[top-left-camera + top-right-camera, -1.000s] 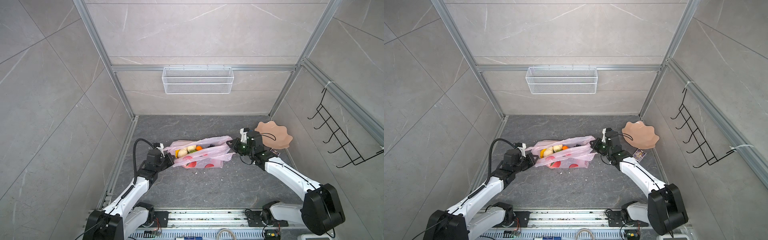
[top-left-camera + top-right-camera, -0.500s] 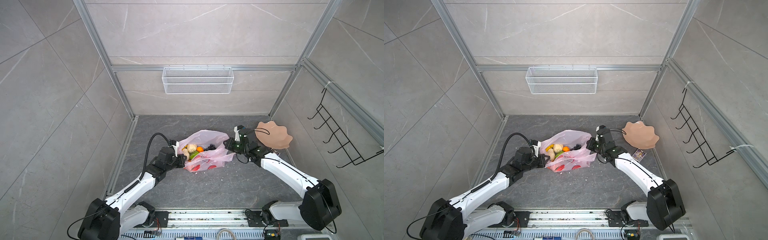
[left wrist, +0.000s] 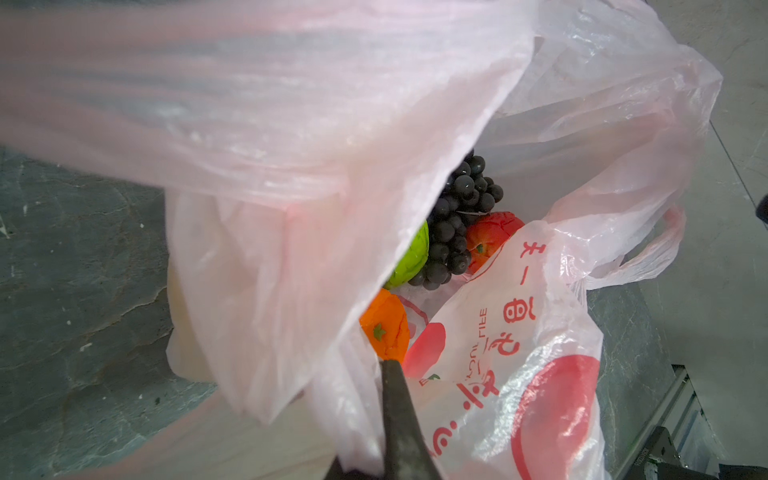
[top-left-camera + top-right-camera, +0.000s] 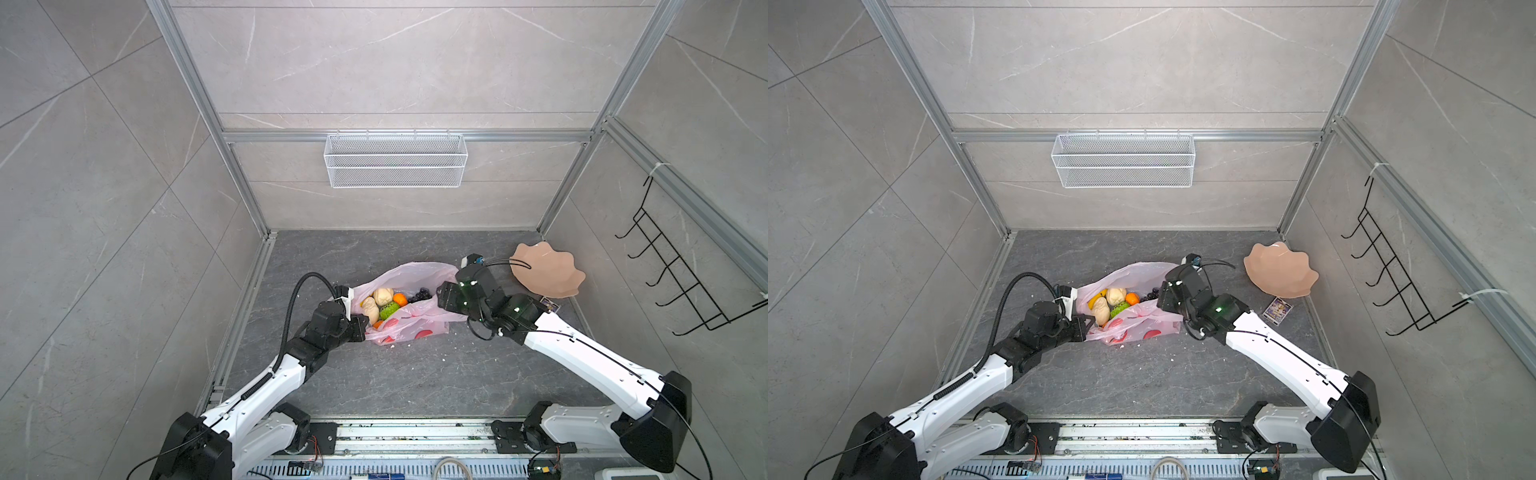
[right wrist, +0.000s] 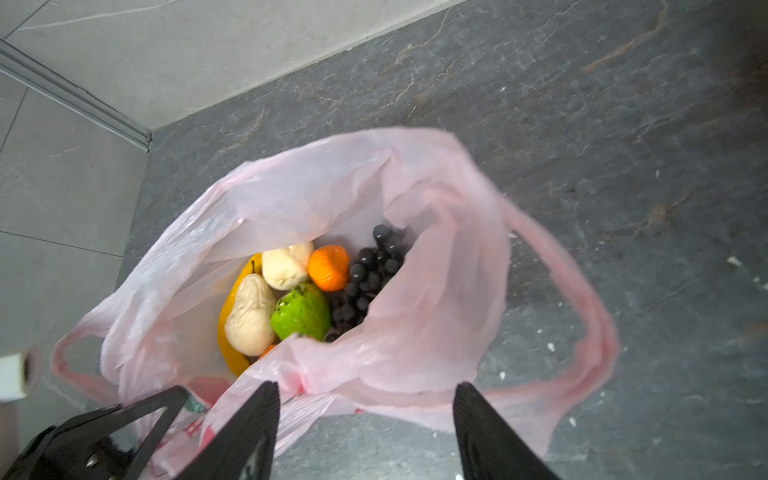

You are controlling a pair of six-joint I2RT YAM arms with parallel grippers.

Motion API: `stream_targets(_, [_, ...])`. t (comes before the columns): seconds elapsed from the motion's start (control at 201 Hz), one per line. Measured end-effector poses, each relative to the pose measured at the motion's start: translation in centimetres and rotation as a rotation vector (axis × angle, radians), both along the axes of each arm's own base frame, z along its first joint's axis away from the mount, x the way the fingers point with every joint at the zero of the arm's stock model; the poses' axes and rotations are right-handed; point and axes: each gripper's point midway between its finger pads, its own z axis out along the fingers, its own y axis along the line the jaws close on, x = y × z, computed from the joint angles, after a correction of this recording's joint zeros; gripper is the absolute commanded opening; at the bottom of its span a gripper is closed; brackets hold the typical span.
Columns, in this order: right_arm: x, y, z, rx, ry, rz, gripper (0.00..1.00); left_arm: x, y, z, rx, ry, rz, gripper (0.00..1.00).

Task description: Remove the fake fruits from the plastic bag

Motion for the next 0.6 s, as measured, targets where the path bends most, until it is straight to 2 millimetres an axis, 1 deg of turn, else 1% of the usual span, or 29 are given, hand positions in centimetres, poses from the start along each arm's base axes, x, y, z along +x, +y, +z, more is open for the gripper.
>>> stream_targets(0.05, [-0.3, 0.7, -0.1, -0.021, -0.001, -0.018, 0.72, 0.0, 0.0, 0.1, 0.0, -0.004, -0.001, 0.0])
stream_targets(0.07, [-0.3, 0.9, -0.3, -0.031, 0.003, -0.03, 0.74, 0.0, 0.0, 0.1, 0.001, -0.004, -0.002, 0.0])
stream_targets(0.11, [-0.2, 1.2, -0.7, -0.046, 0.01, -0.054, 0.75, 0.0, 0.0, 0.0, 0.001, -0.004, -0.002, 0.0])
stream_targets(0.154, [0.4, 1.3, -1.4, -0.075, 0.02, -0.091, 0.76, -0.1, 0.0, 0.0, 0.001, -0.003, -0.002, 0.0])
stream_targets(0.284, [2.4, 1.5, -3.8, -0.147, 0.05, -0.183, 0.76, -0.6, 0.3, -0.2, -0.002, -0.01, -0.002, 0.0])
stream_targets(0.393, [3.5, 1.0, -5.9, -0.181, 0.092, -0.231, 0.7, -1.1, 0.6, -0.1, -0.008, -0.021, -0.002, 0.0])
stream_targets(0.453, [3.9, 0.5, -6.7, -0.189, 0.107, -0.252, 0.65, -1.3, 0.7, -0.1, -0.01, -0.026, -0.001, 0.0])
stream_targets(0.493, [4.2, 0.3, -6.9, -0.189, 0.113, -0.26, 0.59, -1.3, 0.8, -0.1, -0.01, -0.028, 0.001, 0.0])
stream_targets(0.533, [4.5, 0.2, -7.1, -0.18, 0.118, -0.262, 0.51, -1.3, 0.9, -0.2, -0.007, -0.028, 0.006, 0.0])
stream_targets(0.593, [4.8, 0.3, -7.4, -0.144, 0.118, -0.247, 0.35, -1.2, 1.1, -0.2, 0.0, -0.029, 0.019, 0.0])
stream_targets(0.598, [4.9, 0.3, -7.4, -0.139, 0.117, -0.243, 0.32, -1.2, 1.2, -0.2, 0.001, -0.029, 0.02, 0.0])
